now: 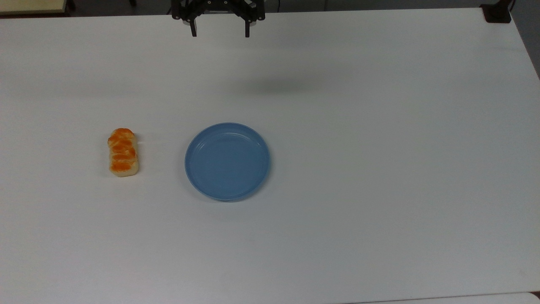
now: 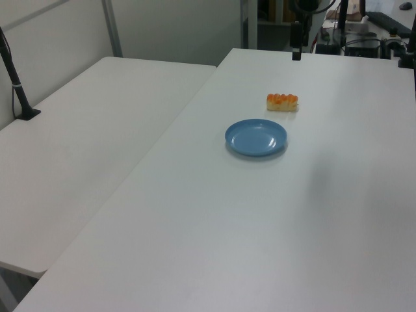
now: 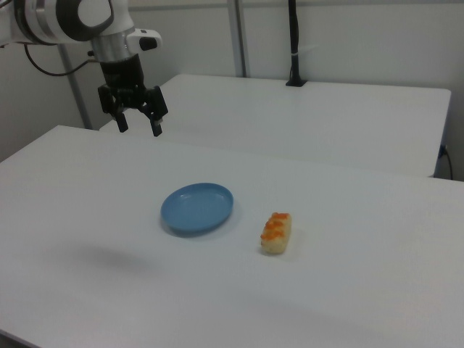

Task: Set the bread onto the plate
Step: 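Move the gripper down over the orange-topped bread roll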

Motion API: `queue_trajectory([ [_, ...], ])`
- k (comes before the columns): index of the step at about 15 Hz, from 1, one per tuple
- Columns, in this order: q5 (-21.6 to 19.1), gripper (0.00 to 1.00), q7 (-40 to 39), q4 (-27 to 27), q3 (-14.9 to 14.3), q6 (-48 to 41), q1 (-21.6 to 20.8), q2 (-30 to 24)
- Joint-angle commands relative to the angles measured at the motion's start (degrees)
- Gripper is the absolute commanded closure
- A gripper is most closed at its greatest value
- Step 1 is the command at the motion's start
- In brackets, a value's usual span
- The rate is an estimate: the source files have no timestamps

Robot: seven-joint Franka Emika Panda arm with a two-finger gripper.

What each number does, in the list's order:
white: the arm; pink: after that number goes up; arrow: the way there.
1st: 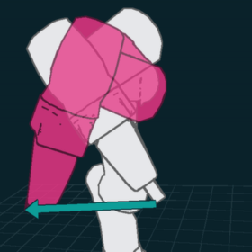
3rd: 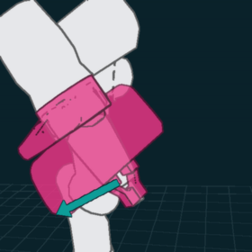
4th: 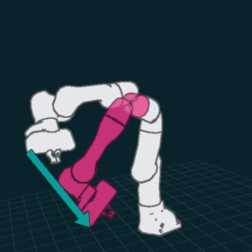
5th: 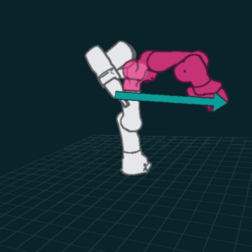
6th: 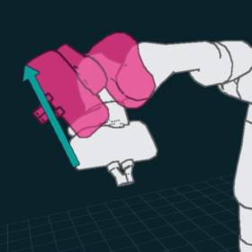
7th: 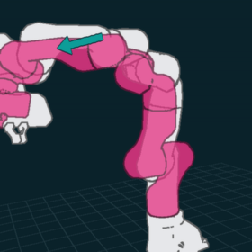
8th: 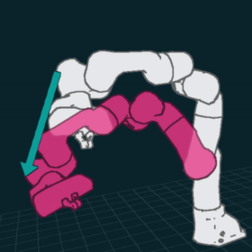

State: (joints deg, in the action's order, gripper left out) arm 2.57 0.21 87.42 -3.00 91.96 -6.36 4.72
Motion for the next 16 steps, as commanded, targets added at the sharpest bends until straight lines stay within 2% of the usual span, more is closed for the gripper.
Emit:
queue_trajectory([
  [1,-1.07,0.00,-1.97,1.61,-0.60,-2.30,-0.32,-1.99],
  [10,-1.07,0.00,-2.23,1.52,-0.78,-2.13,-0.23,-1.90],
  [12,-1.07,0.00,-5.55,1.43,-1.13,-2.22,-0.06,-1.82],
  [16,-1.07,0.00,-12.85,1.26,-1.13,-1.34,5.11,-0.59],
])
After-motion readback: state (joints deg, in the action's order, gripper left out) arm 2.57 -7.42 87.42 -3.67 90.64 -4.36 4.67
